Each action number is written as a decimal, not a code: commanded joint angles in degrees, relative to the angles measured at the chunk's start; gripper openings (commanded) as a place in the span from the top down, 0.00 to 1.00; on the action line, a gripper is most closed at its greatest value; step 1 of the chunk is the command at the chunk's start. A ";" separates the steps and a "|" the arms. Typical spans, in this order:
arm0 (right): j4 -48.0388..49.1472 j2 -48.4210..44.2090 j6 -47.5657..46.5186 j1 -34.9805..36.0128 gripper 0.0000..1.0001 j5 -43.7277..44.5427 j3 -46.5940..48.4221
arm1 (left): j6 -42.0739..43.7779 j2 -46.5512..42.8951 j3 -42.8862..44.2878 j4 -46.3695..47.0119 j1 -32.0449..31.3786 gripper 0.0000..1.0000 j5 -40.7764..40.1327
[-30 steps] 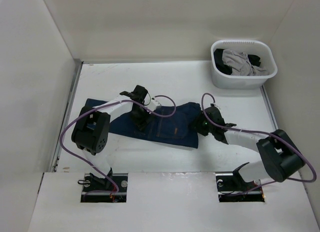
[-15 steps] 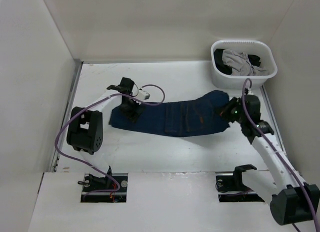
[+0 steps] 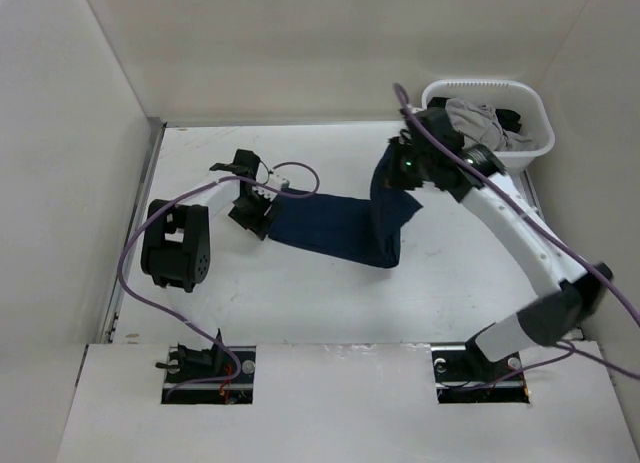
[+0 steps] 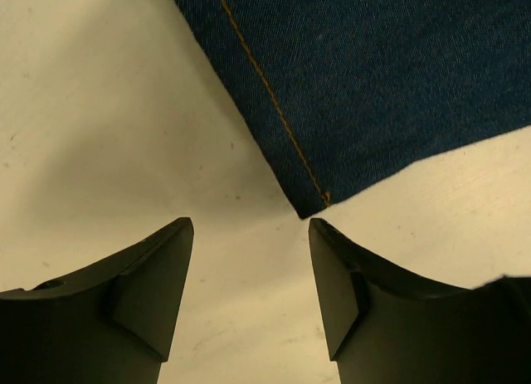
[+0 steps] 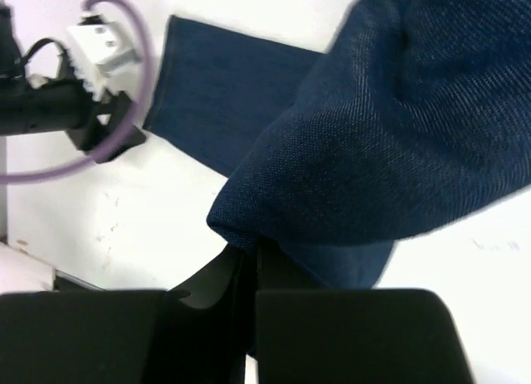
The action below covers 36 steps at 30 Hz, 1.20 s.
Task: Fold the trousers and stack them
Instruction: Fold the trousers
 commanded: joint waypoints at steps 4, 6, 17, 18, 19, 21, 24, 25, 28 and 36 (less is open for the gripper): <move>-2.03 19.31 -1.71 7.54 0.97 2.93 25.08 | -2.25 2.40 3.24 5.29 0.91 0.42 0.17; -2.20 26.26 -1.88 8.95 0.96 2.41 34.14 | -2.61 3.02 3.07 5.38 1.79 0.43 0.43; 9.21 41.66 3.83 10.36 0.92 -2.34 35.15 | -3.93 1.08 -0.63 6.88 9.17 0.43 4.21; 9.83 42.46 4.35 10.80 0.90 -2.52 35.58 | -4.02 1.08 -0.63 6.88 9.70 0.43 4.21; 10.97 43.16 4.88 11.32 0.89 -2.69 35.94 | -4.02 1.00 -0.72 6.96 10.23 0.43 4.30; 14.04 44.30 6.11 12.38 0.82 -2.43 36.73 | -4.10 0.73 -0.80 7.23 11.37 0.43 4.56; 21.24 45.71 8.57 13.78 0.48 -1.73 36.82 | -4.19 0.21 -0.10 7.23 13.92 0.42 4.56; 25.00 46.41 9.19 14.40 0.42 -2.34 36.82 | -4.11 0.03 0.51 7.14 15.14 0.42 4.56; 35.82 46.77 9.72 16.33 0.11 -9.26 36.64 | -3.75 -0.32 3.32 6.35 19.62 0.42 4.47; 48.42 19.12 14.80 12.31 0.00 -1.49 -5.22 | -2.79 -4.36 12.55 2.57 25.53 0.41 4.03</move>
